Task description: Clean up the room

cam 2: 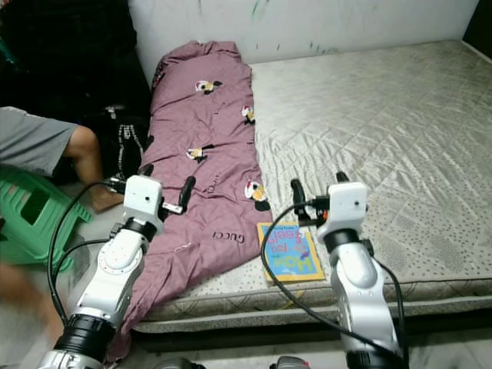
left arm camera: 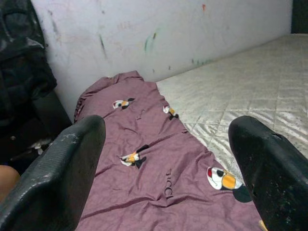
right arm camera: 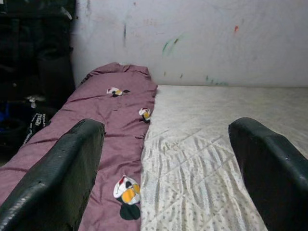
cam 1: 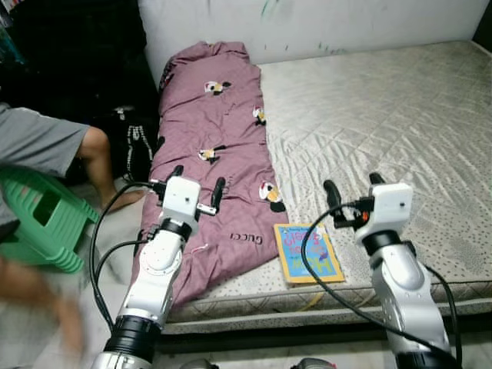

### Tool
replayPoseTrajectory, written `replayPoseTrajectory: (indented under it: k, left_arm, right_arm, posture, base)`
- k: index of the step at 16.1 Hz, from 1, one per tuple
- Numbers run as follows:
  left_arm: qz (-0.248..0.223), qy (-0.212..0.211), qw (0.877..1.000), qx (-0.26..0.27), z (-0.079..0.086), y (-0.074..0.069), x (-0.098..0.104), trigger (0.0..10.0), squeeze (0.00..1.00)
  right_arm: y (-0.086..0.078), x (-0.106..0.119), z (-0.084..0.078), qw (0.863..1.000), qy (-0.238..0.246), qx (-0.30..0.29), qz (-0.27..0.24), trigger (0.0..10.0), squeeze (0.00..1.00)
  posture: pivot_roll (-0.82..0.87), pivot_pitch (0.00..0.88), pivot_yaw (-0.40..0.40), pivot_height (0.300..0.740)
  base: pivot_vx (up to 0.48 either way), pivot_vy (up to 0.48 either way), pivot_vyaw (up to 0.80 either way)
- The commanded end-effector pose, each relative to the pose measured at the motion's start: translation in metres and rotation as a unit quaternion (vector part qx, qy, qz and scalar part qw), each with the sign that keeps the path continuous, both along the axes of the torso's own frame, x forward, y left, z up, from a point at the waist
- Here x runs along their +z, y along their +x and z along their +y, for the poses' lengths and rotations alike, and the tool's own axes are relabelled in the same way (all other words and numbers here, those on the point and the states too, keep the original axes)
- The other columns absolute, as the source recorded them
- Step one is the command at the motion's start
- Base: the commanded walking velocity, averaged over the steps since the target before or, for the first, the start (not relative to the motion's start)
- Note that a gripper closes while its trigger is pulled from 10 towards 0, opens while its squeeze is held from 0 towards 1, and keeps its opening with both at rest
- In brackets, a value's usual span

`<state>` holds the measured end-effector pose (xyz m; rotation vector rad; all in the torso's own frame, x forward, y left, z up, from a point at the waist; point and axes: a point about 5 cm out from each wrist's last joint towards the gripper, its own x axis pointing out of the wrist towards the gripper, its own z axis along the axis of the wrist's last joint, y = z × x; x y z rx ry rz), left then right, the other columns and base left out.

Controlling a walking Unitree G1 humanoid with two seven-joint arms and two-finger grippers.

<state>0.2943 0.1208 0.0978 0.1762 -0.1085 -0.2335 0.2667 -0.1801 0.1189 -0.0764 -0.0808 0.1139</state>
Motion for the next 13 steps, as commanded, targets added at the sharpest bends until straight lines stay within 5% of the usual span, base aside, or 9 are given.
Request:
replayPoseTrajectory:
  k: [1, 9, 13]
  left_arm:
    - [-0.012, 0.005, 1.0, 0.015, 0.009, -0.001, 0.005, 10.0, 0.0]
    - [-0.002, 0.029, 0.998, 0.06, 0.038, -0.025, 0.002, 10.0, 0.0]
    - [0.003, 0.031, 0.994, 0.103, 0.053, -0.04, 0.002, 10.0, 0.0]
  right_arm:
    - [0.002, 0.002, 0.011, 1.0, 0.01, 0.021, -0.002, 10.0, 0.0]
    - [0.007, 0.031, 0.042, 0.997, 0.051, 0.037, -0.052, 10.0, 0.0]
    - [-0.001, 0.006, 0.036, 0.999, 0.031, 0.043, -0.009, 10.0, 0.0]
  posture:
    - [-0.13, 0.0, 0.06, 0.74]
    - [0.02, 0.0, 0.035, 0.74]
    - [0.07, 0.0, -0.019, 0.74]
  base:
    - [0.0, 0.0, 0.0]
    - [0.0, 0.0, 0.0]
    - [0.0, 0.0, 0.0]
